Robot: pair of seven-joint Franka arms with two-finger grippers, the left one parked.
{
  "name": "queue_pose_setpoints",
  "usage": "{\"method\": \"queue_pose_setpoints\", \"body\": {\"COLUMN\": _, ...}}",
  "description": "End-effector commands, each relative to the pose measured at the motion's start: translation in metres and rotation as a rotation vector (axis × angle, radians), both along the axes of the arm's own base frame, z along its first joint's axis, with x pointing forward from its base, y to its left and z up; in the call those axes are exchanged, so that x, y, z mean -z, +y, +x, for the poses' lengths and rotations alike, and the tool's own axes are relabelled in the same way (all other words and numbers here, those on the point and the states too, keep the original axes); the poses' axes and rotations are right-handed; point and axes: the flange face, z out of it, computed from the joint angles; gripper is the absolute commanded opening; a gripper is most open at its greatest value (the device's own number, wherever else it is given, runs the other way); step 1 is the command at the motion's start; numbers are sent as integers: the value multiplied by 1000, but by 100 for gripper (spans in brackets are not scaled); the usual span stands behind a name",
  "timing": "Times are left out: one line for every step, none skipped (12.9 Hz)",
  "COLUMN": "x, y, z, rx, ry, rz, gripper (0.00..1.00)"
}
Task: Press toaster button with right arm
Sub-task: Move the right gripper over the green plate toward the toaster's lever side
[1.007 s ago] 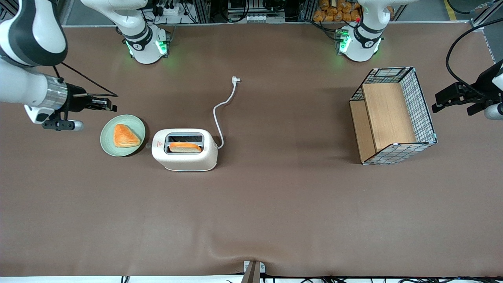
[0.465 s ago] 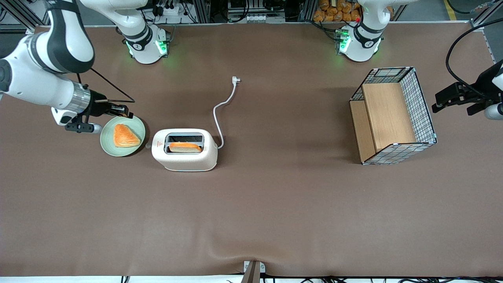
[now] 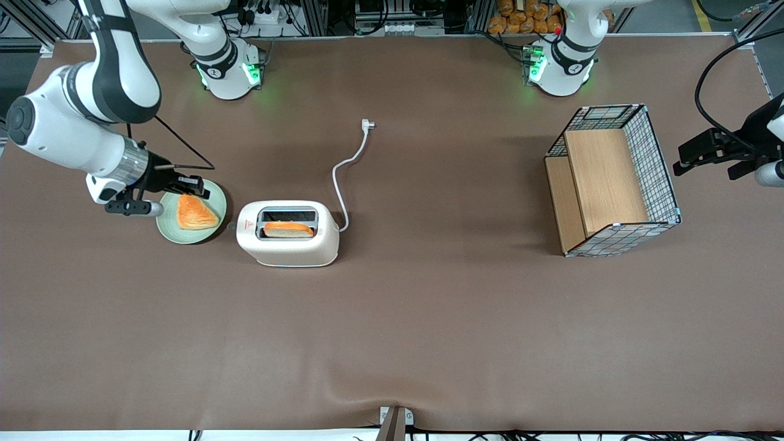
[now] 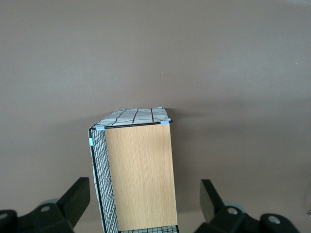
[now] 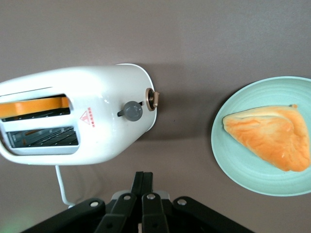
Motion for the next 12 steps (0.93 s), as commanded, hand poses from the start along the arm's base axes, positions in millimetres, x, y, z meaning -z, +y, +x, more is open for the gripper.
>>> {"method": "queue_pose_setpoints", "body": {"x": 15, "y": 3, "z": 4, "rx": 2, "ry": -8, "rz": 44, "gripper": 0}}
{"method": "queue_pose_setpoints", "body": {"x": 17, "y": 3, "z": 4, "rx": 1, "ry": -10, "rz": 43, "gripper": 0}}
{"method": "queue_pose_setpoints", "body": {"x": 22, "y": 4, "z": 5, "rx": -2, "ry": -1, "rz": 42, "gripper": 0}}
{"method": "queue_pose_setpoints", "body": {"x": 27, "y": 5, "z": 6, "rx": 0, "ry": 0, "rz": 41, "gripper": 0}}
{"method": "queue_pose_setpoints", "body": {"x": 29, "y": 4, "z": 8, "rx": -2, "ry": -12, "rz": 37, "gripper": 0}}
{"method": "queue_pose_setpoints", "body": {"x": 28, "y": 3, "z": 10, "rx": -9, "ry": -26, "rz": 36, "gripper": 0}}
{"method": "queue_pose_setpoints", "body": {"x": 27, "y": 3, "z": 15, "rx": -8, "ry": -35, "rz": 35, "gripper": 0}}
{"method": "queue_pose_setpoints", "body": {"x": 28, "y": 3, "z": 18, "rx": -8, "ry": -35, "rz": 35, "gripper": 0}}
{"method": "queue_pose_setpoints", "body": {"x": 27, "y": 3, "z": 21, "rx": -8, "ry": -40, "rz": 35, "gripper": 0}}
{"method": "queue_pose_setpoints", "body": {"x": 29, "y": 5, "z": 21, "rx": -10, "ry": -35, "rz": 36, "gripper": 0}}
{"method": "queue_pose_setpoints", "body": {"x": 29, "y": 9, "z": 21, "rx": -12, "ry": -35, "rz": 42, "gripper": 0}}
{"method": "queue_pose_setpoints", "body": {"x": 31, "y": 12, "z": 21, "rx": -1, "ry": -30, "rz": 59, "gripper": 0}}
